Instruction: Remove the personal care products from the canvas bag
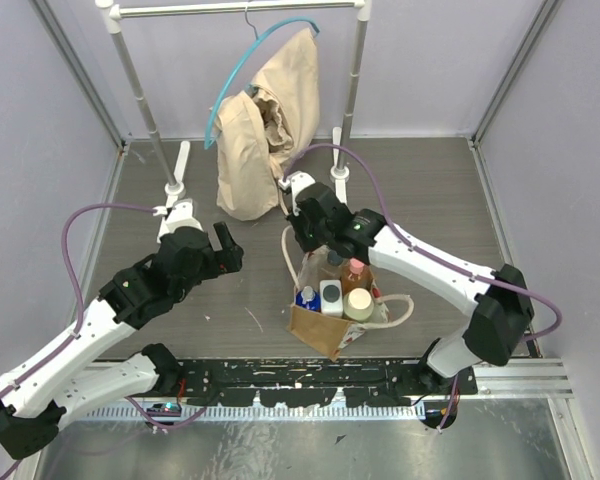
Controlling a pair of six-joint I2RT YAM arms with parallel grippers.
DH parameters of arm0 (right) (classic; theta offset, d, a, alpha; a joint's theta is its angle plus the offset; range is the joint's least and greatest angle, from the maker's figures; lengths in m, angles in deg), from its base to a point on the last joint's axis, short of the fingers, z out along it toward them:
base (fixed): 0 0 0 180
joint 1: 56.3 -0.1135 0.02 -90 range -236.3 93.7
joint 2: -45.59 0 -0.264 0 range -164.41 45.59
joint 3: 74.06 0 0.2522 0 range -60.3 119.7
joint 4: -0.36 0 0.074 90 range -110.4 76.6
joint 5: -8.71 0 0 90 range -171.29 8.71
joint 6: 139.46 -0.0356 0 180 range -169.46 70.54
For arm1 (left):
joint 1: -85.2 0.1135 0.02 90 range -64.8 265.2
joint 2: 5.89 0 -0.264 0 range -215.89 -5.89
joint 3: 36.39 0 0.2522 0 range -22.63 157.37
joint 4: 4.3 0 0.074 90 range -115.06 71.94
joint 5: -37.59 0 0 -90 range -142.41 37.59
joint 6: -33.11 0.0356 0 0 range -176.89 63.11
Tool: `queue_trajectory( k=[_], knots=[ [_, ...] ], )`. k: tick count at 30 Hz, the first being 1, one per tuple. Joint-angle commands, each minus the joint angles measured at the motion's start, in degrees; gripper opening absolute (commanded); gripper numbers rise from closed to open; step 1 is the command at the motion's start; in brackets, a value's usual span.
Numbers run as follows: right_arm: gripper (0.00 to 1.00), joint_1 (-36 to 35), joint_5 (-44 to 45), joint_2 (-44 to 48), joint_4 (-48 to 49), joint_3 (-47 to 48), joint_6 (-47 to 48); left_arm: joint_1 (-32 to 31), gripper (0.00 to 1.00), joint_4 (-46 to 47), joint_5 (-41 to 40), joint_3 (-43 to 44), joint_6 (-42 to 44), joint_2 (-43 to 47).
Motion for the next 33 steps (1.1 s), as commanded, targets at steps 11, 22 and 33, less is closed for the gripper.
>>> queue_trajectory(
  k=[11, 22, 33],
  knots=[
    [0.19, -0.35, -6.15, -2.25, 9.92, 10.80, 3.26, -0.19, 0.98, 19.57, 8.71, 0.26, 1.84, -11.15],
    [0.51, 0.00, 2.80, 9.52, 0.75, 1.03, 2.58, -1.58, 0.98, 25.04, 8.30, 2.46, 2.77, -15.39],
    [0.61, 0.66, 0.13, 5.55, -3.29, -4.02, -3.07, -2.41, 0.98, 26.42, 7.95, 2.04, 3.14, -11.83]
  ],
)
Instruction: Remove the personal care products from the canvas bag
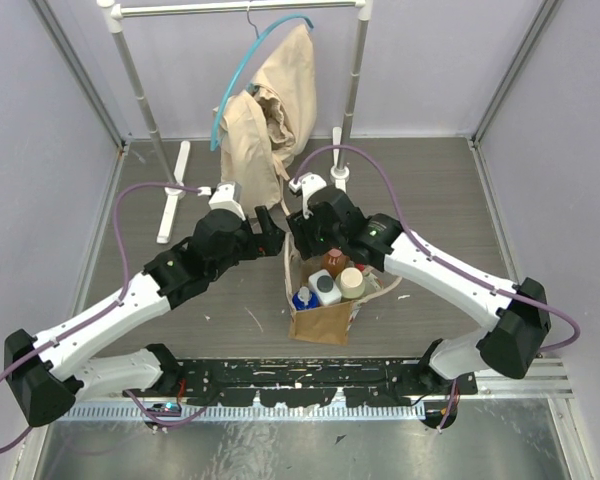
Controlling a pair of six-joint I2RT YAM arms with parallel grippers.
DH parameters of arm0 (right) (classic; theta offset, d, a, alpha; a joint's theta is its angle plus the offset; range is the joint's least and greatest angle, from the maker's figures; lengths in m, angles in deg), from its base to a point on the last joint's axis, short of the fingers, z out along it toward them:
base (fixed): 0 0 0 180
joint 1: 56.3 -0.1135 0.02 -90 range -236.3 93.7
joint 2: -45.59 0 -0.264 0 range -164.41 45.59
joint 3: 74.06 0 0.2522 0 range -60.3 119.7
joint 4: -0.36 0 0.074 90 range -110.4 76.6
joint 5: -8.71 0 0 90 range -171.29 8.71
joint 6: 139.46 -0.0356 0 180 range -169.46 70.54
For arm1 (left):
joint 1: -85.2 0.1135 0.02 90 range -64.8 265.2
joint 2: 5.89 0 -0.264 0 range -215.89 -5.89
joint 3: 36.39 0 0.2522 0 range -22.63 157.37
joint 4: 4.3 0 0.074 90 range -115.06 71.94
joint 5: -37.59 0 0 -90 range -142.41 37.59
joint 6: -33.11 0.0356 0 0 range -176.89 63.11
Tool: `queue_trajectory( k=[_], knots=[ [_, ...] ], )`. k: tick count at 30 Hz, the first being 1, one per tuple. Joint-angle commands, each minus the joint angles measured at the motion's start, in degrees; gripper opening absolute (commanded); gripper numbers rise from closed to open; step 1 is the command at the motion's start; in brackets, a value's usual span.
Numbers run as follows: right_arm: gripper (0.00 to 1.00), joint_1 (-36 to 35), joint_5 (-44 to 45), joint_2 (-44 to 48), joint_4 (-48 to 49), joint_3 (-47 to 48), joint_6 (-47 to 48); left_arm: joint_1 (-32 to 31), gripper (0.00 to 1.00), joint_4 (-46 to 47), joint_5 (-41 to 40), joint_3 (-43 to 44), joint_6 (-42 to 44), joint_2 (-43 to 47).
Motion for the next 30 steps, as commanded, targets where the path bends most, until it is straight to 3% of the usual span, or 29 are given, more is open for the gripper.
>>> queue_trajectory(
  k=[1, 7, 16, 18, 20, 22, 30],
  knots=[
    [0.62, 0.53, 0.17, -1.54, -1.93, -2.09, -4.10, -0.29, 0.98, 5.73, 0.89, 0.96, 0.36, 2.54],
    [0.68, 0.54, 3.31, -3.81, -7.31, -2.03, -8.62, -0.38, 0.98, 8.54, 3.63, 0.80, -0.63, 0.82],
    [0.68, -0.36, 8.14, -4.49, -15.01, 0.32, -11.81, -0.62, 0.98, 8.91, 2.66, 0.57, -0.78, 1.53],
    [0.62, -0.40, 7.40, -4.22, -14.73, -0.36, -11.77, -0.58, 0.98, 8.99, 2.55, 0.36, -1.00, 1.45],
    [0.46, -0.51, 6.37, -4.44, -14.78, -0.59, -11.66, -0.68, 0.98, 8.99, 2.81, 0.33, -1.22, 1.06],
    [0.41, -0.90, 6.02, -4.56, -15.04, -0.32, -11.68, -0.68, 0.98, 8.77, 3.29, 0.30, -1.35, 0.73],
    [0.58, -2.40, 8.76, -3.90, -18.38, 3.18, -11.03, -0.69, 0.98, 8.00, 2.19, 0.13, -1.06, 1.02]
  ],
)
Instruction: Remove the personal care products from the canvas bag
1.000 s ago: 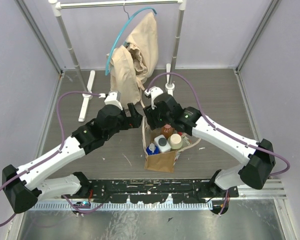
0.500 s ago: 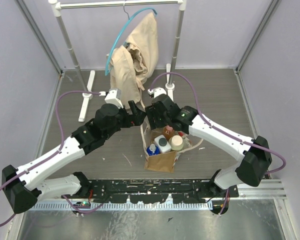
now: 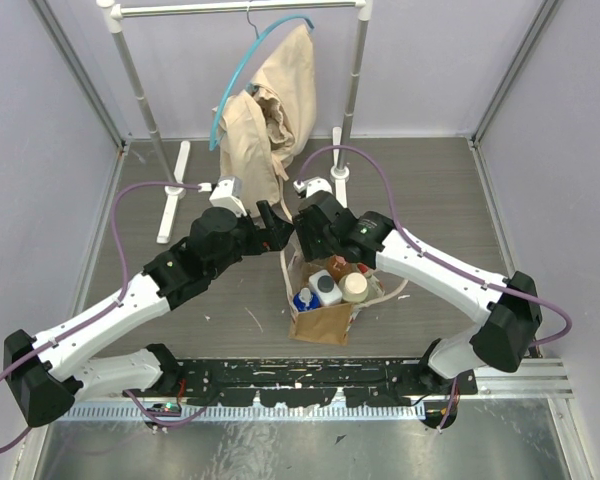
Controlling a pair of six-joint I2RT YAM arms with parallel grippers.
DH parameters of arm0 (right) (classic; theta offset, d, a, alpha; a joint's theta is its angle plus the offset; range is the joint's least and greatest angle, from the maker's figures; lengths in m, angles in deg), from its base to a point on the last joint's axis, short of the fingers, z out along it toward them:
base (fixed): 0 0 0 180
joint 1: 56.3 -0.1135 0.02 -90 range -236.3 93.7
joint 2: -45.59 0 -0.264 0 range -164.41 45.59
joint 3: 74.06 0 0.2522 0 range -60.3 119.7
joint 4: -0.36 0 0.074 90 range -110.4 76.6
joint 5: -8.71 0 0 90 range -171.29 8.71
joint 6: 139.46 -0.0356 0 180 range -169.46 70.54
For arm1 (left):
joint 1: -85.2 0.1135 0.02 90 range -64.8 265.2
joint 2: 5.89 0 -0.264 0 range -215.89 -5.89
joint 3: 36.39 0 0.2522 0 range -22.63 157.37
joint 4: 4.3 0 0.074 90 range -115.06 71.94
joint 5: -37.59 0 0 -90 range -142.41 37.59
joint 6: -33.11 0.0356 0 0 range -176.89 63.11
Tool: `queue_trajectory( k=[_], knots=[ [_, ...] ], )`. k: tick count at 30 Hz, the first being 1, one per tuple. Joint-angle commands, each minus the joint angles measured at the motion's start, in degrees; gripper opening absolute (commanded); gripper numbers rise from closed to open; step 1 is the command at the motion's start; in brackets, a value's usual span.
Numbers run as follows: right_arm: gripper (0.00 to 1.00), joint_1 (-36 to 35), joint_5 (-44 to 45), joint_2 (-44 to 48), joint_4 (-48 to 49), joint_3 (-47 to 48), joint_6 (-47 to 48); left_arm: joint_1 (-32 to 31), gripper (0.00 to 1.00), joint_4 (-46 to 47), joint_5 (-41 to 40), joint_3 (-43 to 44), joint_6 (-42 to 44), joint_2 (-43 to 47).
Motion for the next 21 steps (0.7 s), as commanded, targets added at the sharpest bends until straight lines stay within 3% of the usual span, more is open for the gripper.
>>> queue_trajectory(
  k=[1, 9, 14, 19, 21],
  knots=[
    [0.59, -0.99, 0.75, -0.14, -10.15, 1.87, -1.02, -0.32, 0.98, 1.54, -0.72, 0.22, 0.06, 0.03],
    [0.61, -1.00, 1.68, 1.31, -12.13, 0.66, -1.11, -0.28, 0.98, 1.46, -0.03, 0.78, 0.05, -1.43],
    [0.53, -1.00, 0.62, 0.95, -10.63, -0.20, -0.40, -0.25, 0.98, 1.45, 0.16, 1.00, 0.06, -1.71],
    [0.07, -1.00, -0.27, 0.01, -10.50, 0.93, 0.18, -0.27, 0.98, 0.91, 0.01, 0.88, 0.15, -1.25],
    [0.01, -1.00, 0.60, 0.28, -10.91, 2.73, 0.92, -0.27, 0.98, 0.74, -0.37, 0.63, 0.23, -0.80]
  ],
)
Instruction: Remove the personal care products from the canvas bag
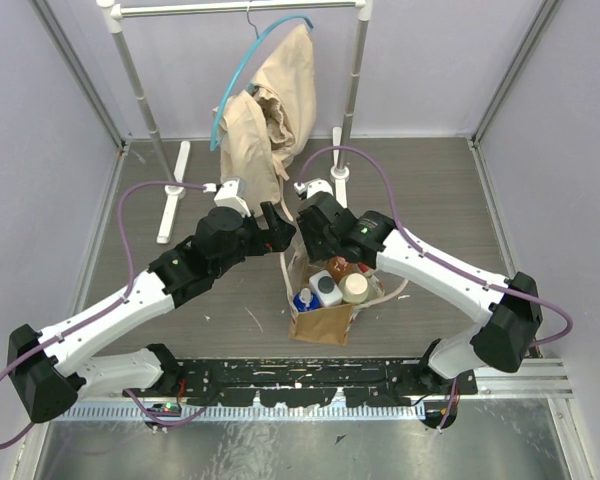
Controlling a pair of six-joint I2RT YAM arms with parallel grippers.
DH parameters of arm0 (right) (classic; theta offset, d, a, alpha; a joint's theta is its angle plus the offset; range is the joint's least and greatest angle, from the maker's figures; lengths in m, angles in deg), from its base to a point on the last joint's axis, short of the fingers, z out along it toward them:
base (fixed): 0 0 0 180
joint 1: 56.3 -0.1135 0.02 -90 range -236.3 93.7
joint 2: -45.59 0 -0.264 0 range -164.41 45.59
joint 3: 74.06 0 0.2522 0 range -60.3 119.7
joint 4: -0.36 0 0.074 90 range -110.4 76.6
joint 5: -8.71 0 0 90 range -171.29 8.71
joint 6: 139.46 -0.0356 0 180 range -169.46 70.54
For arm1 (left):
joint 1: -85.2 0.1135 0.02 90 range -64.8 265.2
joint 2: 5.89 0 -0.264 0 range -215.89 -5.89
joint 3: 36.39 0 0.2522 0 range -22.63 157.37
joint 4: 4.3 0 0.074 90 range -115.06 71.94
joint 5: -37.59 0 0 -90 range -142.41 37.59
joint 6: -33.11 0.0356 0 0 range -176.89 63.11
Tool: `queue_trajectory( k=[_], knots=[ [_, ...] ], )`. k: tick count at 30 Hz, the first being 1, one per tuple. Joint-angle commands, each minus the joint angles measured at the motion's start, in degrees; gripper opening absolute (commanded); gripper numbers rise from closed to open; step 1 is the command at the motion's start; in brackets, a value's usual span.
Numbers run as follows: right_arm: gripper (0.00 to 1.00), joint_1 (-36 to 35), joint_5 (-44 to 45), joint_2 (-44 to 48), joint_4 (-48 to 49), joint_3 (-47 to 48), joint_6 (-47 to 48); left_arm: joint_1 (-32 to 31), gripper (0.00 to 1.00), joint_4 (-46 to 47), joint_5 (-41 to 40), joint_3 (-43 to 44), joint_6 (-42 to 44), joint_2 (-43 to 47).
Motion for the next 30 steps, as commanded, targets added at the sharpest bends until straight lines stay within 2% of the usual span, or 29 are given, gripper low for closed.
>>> queue_trajectory(
  k=[1, 8, 19, 30],
  knots=[
    [0.01, -0.37, 0.85, 0.17, -7.78, 3.19, 1.81, -0.18, 0.98, 0.74, -0.53, 0.55, 0.21, 1.16],
    [0.01, -0.36, 4.85, -2.04, -9.55, 13.81, 6.10, -0.19, 0.98, 0.63, -0.85, 0.07, 0.12, 2.14],
    [0.01, -0.03, 8.34, -3.62, -11.62, 23.68, 9.61, -0.18, 0.98, -0.45, -2.42, -1.26, 0.74, 4.60],
    [0.01, 6.59, 6.85, -6.00, -14.51, 41.27, 13.39, -0.20, 0.98, -0.64, -1.90, -1.36, -0.14, 4.34]
  ],
)
